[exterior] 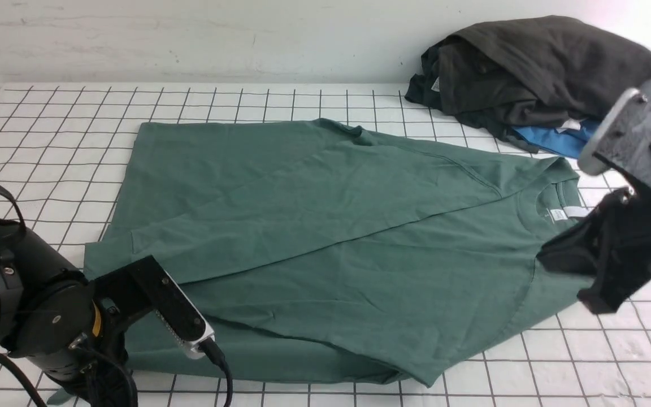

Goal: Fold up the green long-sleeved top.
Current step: Use both arms simultaneously to clamp the lower edge of the clothing fabric

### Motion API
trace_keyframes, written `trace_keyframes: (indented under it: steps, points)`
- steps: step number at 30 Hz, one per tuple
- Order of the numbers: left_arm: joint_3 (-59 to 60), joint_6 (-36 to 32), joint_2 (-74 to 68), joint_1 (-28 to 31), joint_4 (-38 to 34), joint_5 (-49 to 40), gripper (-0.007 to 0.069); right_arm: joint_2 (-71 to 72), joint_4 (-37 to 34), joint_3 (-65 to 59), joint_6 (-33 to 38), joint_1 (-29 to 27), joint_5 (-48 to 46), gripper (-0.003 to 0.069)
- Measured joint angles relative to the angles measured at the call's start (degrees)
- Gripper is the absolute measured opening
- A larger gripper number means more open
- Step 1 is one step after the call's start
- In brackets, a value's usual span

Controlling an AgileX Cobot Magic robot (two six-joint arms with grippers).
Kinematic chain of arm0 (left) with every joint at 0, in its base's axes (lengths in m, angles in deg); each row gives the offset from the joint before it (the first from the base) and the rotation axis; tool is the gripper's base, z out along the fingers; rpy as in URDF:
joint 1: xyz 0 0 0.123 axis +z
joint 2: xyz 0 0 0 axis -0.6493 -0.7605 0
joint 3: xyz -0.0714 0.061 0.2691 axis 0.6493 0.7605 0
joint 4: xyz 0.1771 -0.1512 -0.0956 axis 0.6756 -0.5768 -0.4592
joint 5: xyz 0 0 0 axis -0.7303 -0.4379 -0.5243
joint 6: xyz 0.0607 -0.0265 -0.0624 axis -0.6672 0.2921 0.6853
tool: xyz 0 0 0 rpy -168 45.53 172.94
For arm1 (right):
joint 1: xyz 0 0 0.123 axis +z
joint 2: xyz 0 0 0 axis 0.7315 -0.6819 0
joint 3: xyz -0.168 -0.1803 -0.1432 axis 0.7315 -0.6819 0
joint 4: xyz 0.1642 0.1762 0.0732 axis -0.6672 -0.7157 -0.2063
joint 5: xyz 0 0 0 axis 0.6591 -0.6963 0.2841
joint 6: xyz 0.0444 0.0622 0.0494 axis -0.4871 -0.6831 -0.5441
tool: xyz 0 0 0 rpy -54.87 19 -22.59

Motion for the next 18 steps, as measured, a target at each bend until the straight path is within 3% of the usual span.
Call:
trace_keyframes:
  steps: [2, 4, 5, 7, 10, 14, 17, 18]
  points:
    - [-0.2, 0.5, 0.4, 0.0, 0.0, -0.2, 0.0002, -1.9, 3.2, 1.1, -0.1, 0.0, 0.8, 0.0141]
    - [-0.8, 1.0, 1.3, 0.0, 0.0, -0.7, 0.0002, -8.3, 10.8, 2.8, 0.3, 0.0, 1.8, 0.0275]
    - [-0.8, 1.0, 1.4, 0.0, 0.0, -0.7, 0.0002, -8.3, 11.3, 2.8, 0.5, 0.0, 1.8, 0.0284]
    - [-0.9, 1.1, 2.0, 0.0, 0.0, -0.9, 0.0002, -13.5, 18.1, 2.9, 2.8, 0.0, 1.8, 0.0388]
    - [-1.0, 1.1, 2.2, 0.0, 0.0, -0.9, 0.0002, -17.9, 25.5, 2.9, 5.4, 0.0, 2.1, 0.0435]
    - [-1.0, 1.1, 2.2, 0.0, 0.0, -0.9, 0.0002, -22.5, 30.5, 3.0, 6.0, 0.0, 5.2, 0.0421]
    - [-1.0, 1.1, 2.2, 0.0, 0.0, -0.9, 0.0002, -25.0, 31.6, 3.0, 6.0, 0.0, 8.1, 0.0366]
    - [-1.0, 1.1, 2.2, 0.0, 0.0, -0.9, 0.0002, -26.0, 31.8, 3.0, 6.0, 0.0, 9.8, 0.0298]
